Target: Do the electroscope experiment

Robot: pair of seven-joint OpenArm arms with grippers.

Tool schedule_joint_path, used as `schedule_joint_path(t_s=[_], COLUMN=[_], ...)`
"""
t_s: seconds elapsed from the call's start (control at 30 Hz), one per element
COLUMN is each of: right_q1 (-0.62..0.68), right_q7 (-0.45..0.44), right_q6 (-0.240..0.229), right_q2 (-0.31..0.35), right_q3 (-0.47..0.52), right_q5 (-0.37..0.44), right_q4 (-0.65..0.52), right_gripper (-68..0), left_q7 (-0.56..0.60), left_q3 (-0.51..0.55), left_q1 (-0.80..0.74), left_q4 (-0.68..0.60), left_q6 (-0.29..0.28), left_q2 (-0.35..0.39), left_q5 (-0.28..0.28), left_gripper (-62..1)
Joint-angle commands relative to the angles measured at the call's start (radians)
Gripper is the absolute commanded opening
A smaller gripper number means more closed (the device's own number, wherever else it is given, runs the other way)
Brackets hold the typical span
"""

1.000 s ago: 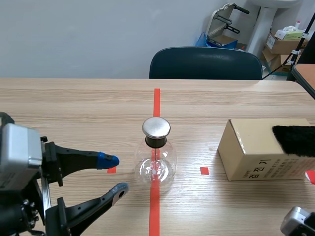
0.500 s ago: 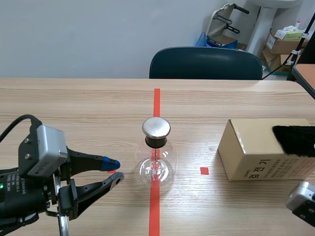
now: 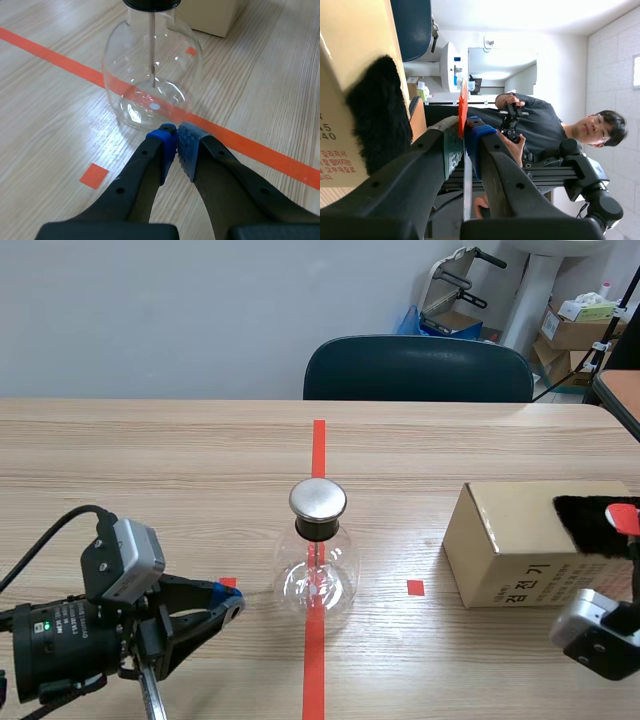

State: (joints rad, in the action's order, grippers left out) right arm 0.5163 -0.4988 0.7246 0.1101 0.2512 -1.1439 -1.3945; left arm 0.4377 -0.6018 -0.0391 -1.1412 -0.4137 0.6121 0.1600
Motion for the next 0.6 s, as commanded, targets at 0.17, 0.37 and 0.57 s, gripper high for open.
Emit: schedule_joint_path(t_s=[0.17,0.37,0.57], right_q1=[-0.018,-0.051,-0.074], right_q7=[0.000,0.006,0.008], right_q6=[0.058,0.058,0.058], right_q2=[0.030,0.035,0.040], right_q3=[-0.047,-0.123,-0.204], right_q5=[-0.013,-0.034,-0.069], right_q4=[-0.017,-0.038,-0.041], right_gripper=[-65.5,-65.6,-65.6], left_q7=[0.034,0.044,0.048], left_q3=[0.005,0.005,0.005], left_q1=[0.012,0.027,0.042], left_q4=[0.030,0.064,0.069], left_q6=[0.030,0.072,0.091], left_q2=[-0.025,-0.062,-0.080], left_q5=[0.011,0.016,0.015], left_gripper=[-58.1,-58.1,-58.1])
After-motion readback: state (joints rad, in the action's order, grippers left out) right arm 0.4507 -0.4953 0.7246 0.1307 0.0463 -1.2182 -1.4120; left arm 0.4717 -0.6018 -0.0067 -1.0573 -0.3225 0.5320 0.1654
